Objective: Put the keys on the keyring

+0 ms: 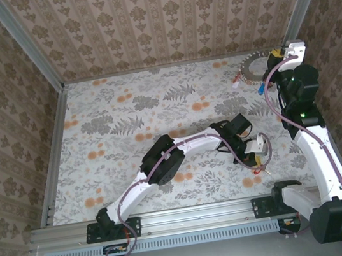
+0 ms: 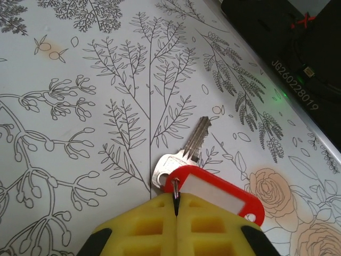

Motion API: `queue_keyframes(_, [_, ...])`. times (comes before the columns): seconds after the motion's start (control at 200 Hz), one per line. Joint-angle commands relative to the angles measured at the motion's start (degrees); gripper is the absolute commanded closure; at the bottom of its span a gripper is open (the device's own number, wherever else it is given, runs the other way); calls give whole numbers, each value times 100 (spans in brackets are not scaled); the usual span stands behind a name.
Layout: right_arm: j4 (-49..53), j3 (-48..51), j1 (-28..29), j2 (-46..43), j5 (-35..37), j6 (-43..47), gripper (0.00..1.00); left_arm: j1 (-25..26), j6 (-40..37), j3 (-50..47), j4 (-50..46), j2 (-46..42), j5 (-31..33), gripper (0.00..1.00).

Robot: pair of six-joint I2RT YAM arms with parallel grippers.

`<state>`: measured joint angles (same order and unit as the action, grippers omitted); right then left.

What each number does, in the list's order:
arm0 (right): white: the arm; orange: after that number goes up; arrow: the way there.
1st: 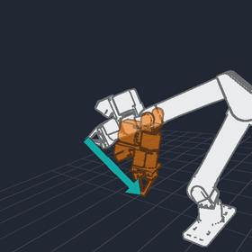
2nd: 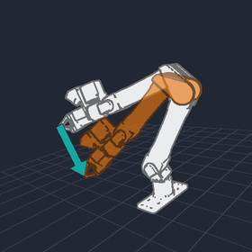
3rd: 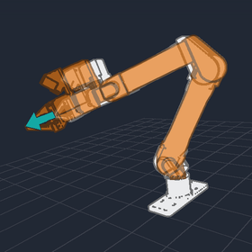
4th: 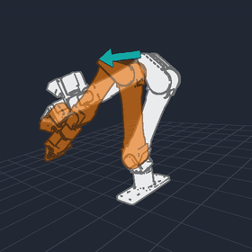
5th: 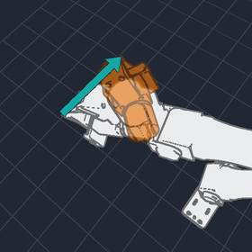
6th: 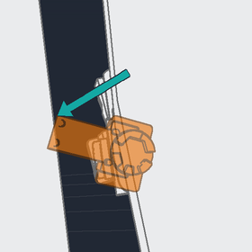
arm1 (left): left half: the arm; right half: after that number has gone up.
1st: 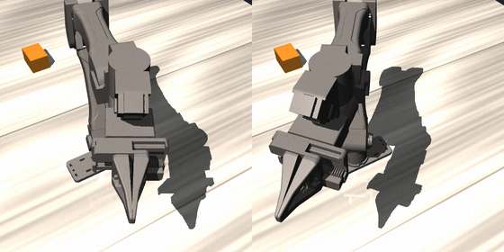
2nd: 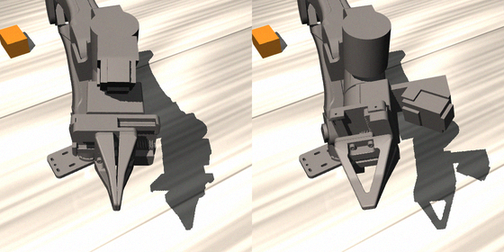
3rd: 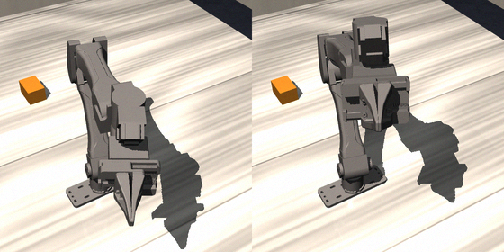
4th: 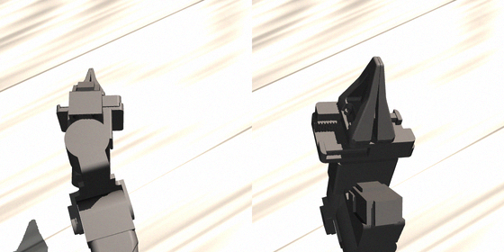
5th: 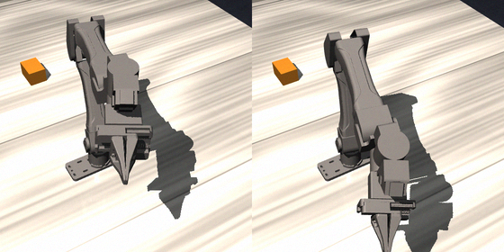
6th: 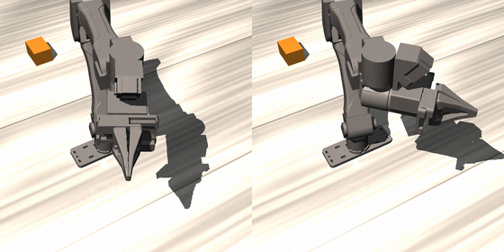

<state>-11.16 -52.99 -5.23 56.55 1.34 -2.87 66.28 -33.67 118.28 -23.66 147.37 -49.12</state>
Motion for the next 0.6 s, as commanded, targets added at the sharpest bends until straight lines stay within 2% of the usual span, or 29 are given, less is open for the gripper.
queue_keyframes(0.0, [-343,18,34,-166,-117,185,100,-75,-4,-85,-54,-116,-142,100])
queue_keyframes(0.185, [-279,281,517,-277,-385,1120,100,-370,87,-1407,485,-1282,368,100])
queue_keyframes(0.285, [-466,552,592,-358,-805,1134,100,-525,120,-2195,598,-2064,755,100])
queue_keyframes(0.485, [-1227,1198,1075,-171,-1176,895,100,-747,261,-4592,969,-4361,1518,100])
queue_keyframes(0.595, [-1529,1368,1608,101,-1554,1310,100,-945,417,-5479,714,-5702,1830,100])
